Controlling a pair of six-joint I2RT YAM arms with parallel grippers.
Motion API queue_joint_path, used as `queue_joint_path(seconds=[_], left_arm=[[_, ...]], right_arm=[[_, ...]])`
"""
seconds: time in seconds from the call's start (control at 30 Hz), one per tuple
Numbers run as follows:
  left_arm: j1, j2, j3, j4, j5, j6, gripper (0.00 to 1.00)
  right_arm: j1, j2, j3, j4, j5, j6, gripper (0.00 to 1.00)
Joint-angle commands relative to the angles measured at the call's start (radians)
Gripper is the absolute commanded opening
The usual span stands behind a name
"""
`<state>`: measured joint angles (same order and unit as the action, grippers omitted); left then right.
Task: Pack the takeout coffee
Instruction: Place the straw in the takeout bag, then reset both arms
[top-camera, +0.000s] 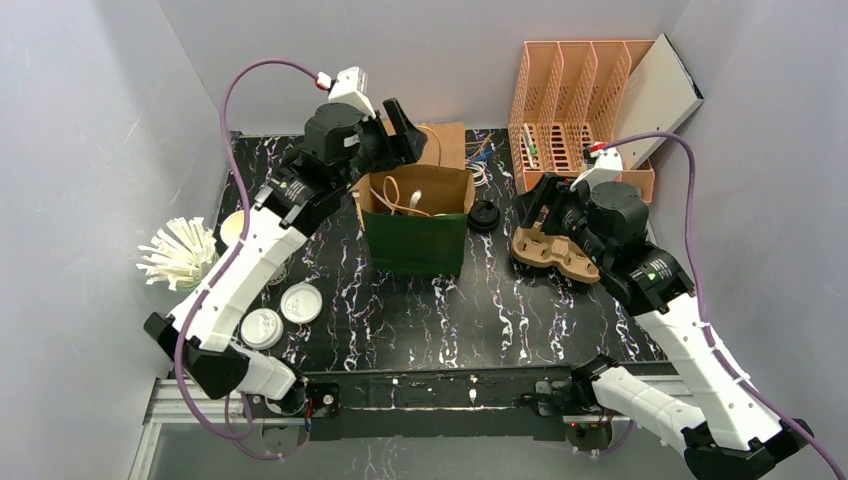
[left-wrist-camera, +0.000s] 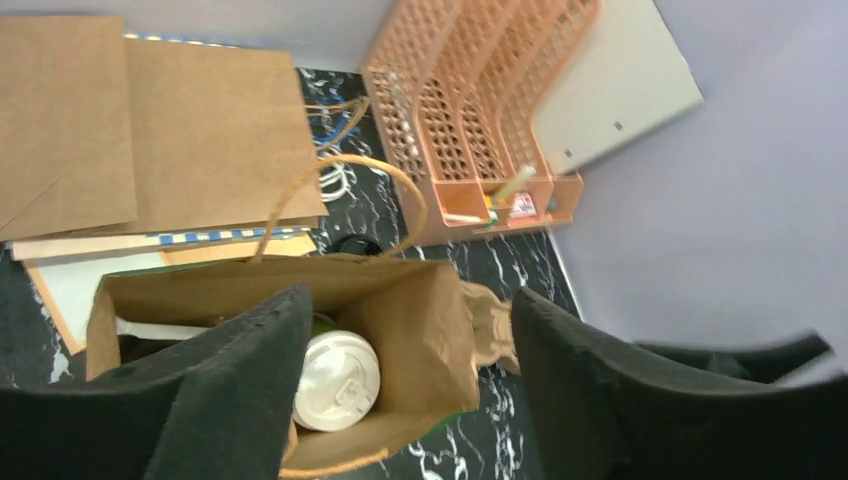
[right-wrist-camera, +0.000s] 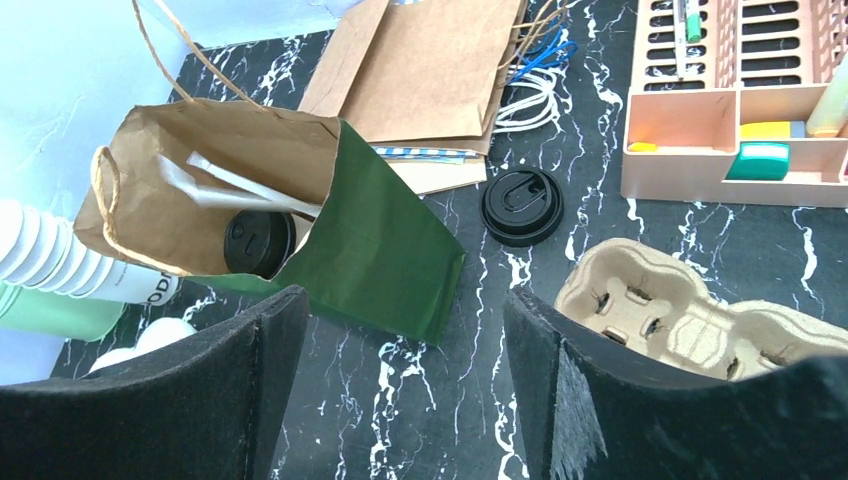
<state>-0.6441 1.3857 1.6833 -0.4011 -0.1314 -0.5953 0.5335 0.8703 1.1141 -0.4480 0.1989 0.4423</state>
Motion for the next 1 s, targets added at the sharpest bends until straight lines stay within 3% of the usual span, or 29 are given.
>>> queue_joint_path(seconds=[0.0,0.1,0.3,0.37,0.5,0.63,0.8,0.97], left_arm=[[0.005,0.022,0.033,0.006,-0.227,0.1,0.76],[0.005,0.004,0.048,-0.006,-0.338,0.176,0.82],[0.021,-0.111,-0.088,-0.044,-0.636,0.282,0.98],[0.116,-0.167,-0.186,-0.027,-0.556,0.242,0.98],[0.44,-0.204,-0.377,0.02,-0.146,0.079,0.98],[0.469,-0.206,-0.509,0.098,-0.129,0.069,0.98],[0.47,-0.155,-0.552,0.131,-0.026,0.104,0.98],[0.469,-0.195,-0.653,0.228,-0.026,0.15,0.98]], right_arm=[[0.005,-0.023,0.004,0.009,0.059,-0.011,0.8],[0.005,-0.016,0.013,-0.005,0.103,-0.037,0.81],[0.004,-0.025,-0.012,0.005,0.134,-0.179,0.88],[0.005,-0.04,-0.051,0.025,0.152,-0.216,0.89],[0.003,-0.052,-0.125,0.093,0.164,-0.244,0.92],[-0.001,0.002,-0.11,0.11,0.16,-0.22,0.93],[-0.008,0.008,-0.13,0.165,0.192,-0.226,0.93],[-0.016,-0.081,-0.299,0.327,0.21,-0.312,0.9]])
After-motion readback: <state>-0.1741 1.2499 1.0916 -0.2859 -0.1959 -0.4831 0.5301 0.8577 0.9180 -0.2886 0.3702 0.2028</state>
